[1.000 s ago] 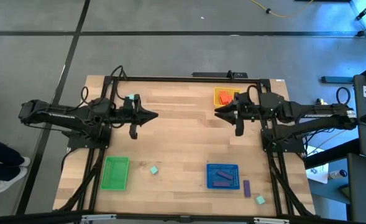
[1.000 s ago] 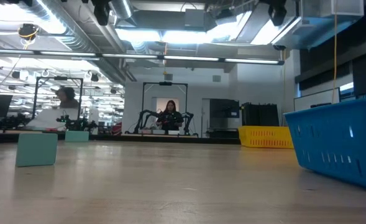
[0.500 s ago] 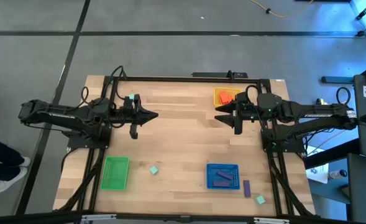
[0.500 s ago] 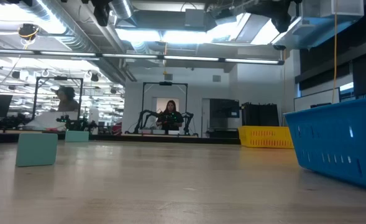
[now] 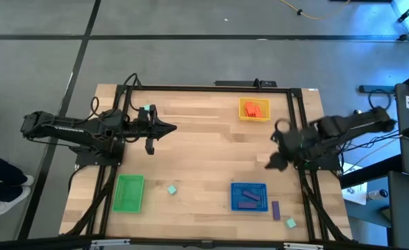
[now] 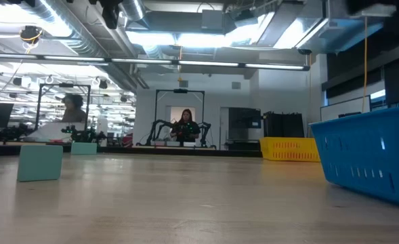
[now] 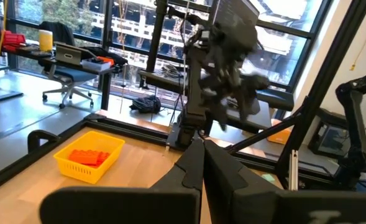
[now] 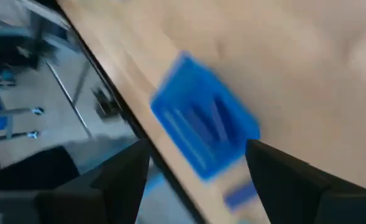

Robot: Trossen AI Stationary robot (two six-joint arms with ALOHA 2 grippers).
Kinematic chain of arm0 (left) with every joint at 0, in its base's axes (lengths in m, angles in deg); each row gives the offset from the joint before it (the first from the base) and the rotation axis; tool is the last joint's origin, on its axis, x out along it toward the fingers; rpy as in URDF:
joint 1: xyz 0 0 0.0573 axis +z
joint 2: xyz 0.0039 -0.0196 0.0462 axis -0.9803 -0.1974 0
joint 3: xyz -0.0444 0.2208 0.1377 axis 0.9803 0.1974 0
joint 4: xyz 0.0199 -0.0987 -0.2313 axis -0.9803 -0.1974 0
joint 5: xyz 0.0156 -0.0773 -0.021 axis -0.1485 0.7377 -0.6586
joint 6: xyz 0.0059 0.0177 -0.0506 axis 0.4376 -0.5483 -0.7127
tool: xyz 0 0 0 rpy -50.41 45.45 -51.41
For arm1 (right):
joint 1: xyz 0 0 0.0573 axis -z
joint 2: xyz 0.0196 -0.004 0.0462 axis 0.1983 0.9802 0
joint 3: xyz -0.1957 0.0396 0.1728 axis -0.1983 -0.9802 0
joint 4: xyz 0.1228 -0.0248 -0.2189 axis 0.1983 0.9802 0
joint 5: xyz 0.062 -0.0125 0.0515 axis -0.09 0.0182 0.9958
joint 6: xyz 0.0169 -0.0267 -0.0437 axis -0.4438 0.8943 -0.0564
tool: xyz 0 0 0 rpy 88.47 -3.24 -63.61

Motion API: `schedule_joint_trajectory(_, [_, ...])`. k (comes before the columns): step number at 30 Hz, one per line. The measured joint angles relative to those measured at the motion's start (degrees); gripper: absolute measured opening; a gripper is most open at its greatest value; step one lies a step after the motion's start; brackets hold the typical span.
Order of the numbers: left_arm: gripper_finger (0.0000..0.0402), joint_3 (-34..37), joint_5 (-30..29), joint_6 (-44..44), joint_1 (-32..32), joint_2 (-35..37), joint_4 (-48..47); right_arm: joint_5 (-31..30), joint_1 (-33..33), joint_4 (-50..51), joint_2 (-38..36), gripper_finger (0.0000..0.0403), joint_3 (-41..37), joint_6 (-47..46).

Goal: Sort & place blocks by color
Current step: Put the purple block into the blue bin

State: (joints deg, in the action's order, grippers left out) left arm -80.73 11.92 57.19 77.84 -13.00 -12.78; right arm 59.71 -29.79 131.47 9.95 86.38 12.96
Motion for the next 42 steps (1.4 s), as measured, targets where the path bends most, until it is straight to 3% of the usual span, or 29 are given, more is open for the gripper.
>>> schedule_joint_trajectory(10, [0.0000, 0.00, 0.02, 0.00, 0.00, 0.00, -0.02, -1.47, -27.80, -9.62, 6.39, 0.0267, -10.59, -40.22])
schedule_joint_trajectory(17, [0.0000, 0.00, 0.02, 0.00, 0.00, 0.00, -0.02, -1.88, -37.14, -13.19, 18.03, 0.0267, -10.62, -55.54])
schedule_joint_trajectory(27, [0.0000, 0.00, 0.02, 0.01, 0.00, 0.00, -0.02, -2.27, -38.26, -26.01, 31.88, 0.0267, -10.66, -51.61])
schedule_joint_trajectory(42, [0.0000, 0.02, 0.02, -0.04, -0.02, 0.02, 0.02, -6.26, -38.74, -25.74, 41.47, 0.0267, -5.90, -51.37])
